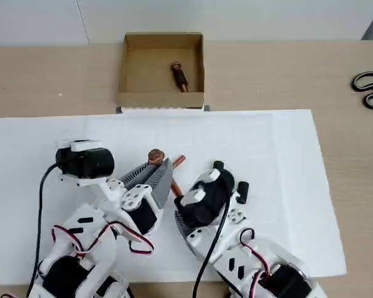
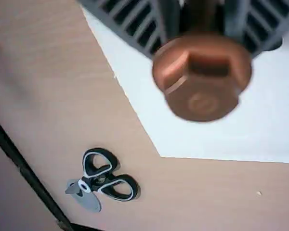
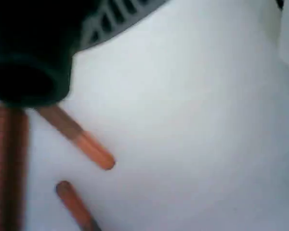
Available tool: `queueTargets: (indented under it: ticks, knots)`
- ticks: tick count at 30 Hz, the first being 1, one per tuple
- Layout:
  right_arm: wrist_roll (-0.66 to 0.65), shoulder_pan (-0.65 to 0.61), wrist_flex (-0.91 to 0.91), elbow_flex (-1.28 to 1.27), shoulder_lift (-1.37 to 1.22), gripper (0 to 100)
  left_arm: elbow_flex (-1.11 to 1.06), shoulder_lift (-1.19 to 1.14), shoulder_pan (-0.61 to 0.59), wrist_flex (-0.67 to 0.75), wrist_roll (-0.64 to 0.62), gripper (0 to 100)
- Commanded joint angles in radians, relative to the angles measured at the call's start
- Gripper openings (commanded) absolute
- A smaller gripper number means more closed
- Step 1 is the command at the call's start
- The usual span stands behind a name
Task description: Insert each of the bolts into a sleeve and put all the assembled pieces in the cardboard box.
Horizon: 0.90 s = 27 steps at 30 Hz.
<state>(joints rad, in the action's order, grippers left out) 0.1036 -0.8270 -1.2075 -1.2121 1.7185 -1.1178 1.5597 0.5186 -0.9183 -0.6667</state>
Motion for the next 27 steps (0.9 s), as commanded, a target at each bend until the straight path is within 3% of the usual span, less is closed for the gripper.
queueTargets:
  ticks: [1, 6, 12, 27]
  knots:
    - [-0.009, 0.019, 0.019, 0.005, 0.007, 0.4, 0.064, 0.011, 0.018, 0.005, 0.006, 0]
    - [-0.009, 0.019, 0.027, 0.008, 0.007, 0.4, 0.107, 0.011, 0.094, -0.074, 0.002, 0]
    - [-0.009, 0.016, 0.028, 0.009, 0.007, 0.4, 0.090, 0.011, 0.100, -0.072, 0.002, 0]
    - [-0.006, 0.016, 0.021, 0.011, 0.007, 0.4, 0.096, 0.011, -0.002, 0.003, 0.018, 0]
